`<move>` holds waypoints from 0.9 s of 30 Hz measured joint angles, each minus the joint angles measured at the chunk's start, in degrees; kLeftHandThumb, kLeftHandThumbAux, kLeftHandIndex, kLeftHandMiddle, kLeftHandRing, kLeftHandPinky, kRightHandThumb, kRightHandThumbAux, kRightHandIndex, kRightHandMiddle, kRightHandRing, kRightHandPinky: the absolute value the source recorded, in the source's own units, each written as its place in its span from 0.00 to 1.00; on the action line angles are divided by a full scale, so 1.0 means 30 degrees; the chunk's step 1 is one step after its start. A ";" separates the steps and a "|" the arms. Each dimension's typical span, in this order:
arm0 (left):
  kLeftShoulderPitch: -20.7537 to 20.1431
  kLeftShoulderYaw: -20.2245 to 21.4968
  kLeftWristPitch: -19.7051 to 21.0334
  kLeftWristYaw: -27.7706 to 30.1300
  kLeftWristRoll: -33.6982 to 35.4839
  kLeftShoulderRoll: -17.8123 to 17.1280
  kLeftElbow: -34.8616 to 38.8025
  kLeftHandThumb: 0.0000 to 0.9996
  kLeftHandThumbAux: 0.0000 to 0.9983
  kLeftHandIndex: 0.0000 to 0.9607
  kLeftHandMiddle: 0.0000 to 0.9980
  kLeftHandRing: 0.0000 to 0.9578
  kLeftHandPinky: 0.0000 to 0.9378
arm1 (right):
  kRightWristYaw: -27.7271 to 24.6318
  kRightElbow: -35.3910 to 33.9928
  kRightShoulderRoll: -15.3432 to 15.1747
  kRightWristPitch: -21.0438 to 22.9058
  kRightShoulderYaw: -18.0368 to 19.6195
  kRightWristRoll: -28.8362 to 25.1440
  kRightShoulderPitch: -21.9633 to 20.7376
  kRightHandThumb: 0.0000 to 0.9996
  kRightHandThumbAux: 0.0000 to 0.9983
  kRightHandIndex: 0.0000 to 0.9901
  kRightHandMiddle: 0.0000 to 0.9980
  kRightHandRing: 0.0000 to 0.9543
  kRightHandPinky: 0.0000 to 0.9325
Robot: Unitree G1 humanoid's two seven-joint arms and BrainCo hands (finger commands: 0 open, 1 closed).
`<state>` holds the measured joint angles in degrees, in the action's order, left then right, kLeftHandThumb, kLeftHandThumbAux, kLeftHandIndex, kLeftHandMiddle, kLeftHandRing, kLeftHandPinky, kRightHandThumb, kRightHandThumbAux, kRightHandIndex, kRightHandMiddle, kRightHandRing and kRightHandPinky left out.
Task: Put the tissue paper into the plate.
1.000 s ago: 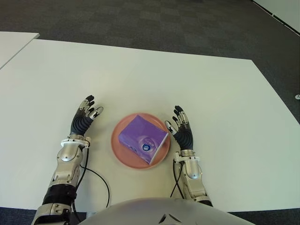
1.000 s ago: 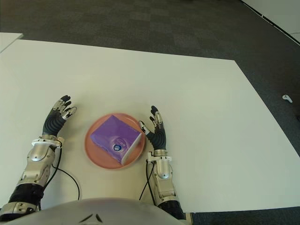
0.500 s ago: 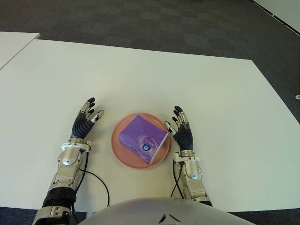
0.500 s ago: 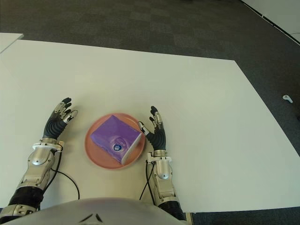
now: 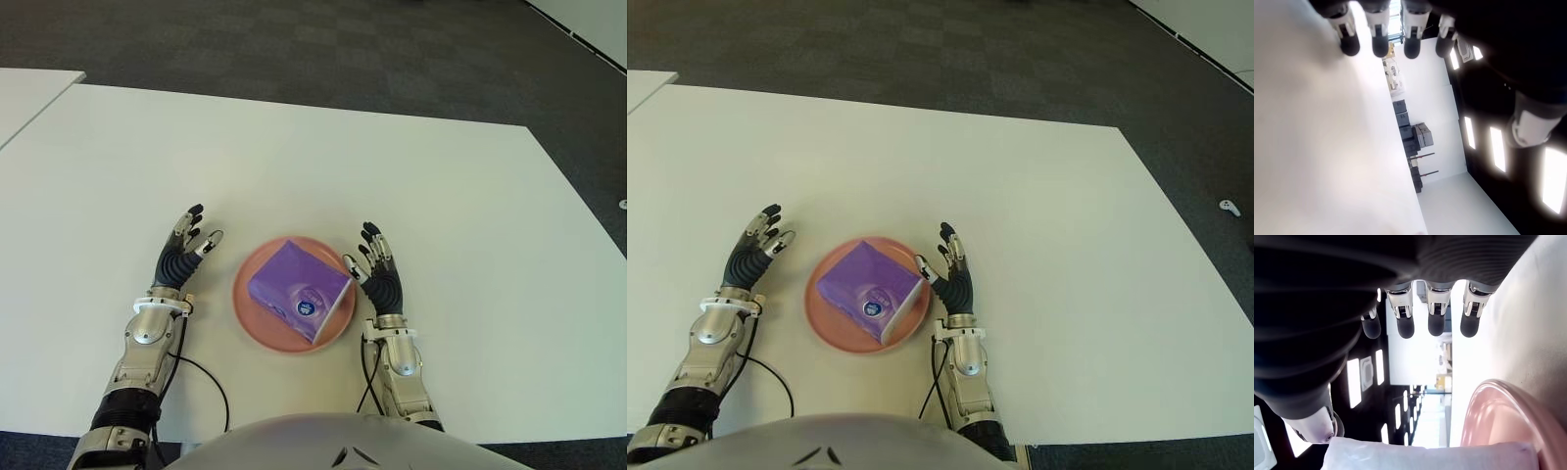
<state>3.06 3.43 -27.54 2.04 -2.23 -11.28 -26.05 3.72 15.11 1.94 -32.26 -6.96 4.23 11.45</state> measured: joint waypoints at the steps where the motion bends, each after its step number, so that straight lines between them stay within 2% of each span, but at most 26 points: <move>1: -0.0011 -0.0020 -0.0072 0.0000 0.0000 0.0000 -0.0046 0.00 0.47 0.00 0.00 0.00 0.00 | 0.0001 0.0001 0.0000 0.0000 0.0000 0.0001 0.0000 0.00 0.67 0.00 0.00 0.00 0.00; 15: -0.0875 -0.0293 -0.0475 0.0029 -0.0020 0.0124 -0.1158 0.00 0.46 0.00 0.00 0.00 0.00 | 0.0146 0.0015 0.0001 0.0000 -0.0007 0.0023 -0.0010 0.00 0.64 0.00 0.00 0.00 0.00; 27: -0.0901 -0.0566 -0.1171 0.0050 0.0006 0.0163 -0.1373 0.00 0.47 0.00 0.00 0.00 0.00 | 0.0467 0.0014 0.0004 0.0050 -0.0025 0.0045 -0.0008 0.00 0.63 0.00 0.00 0.00 0.00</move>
<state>0.35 1.73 -31.05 2.19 -2.21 -10.79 -30.17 5.12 15.15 1.95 -32.11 -7.03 4.37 11.43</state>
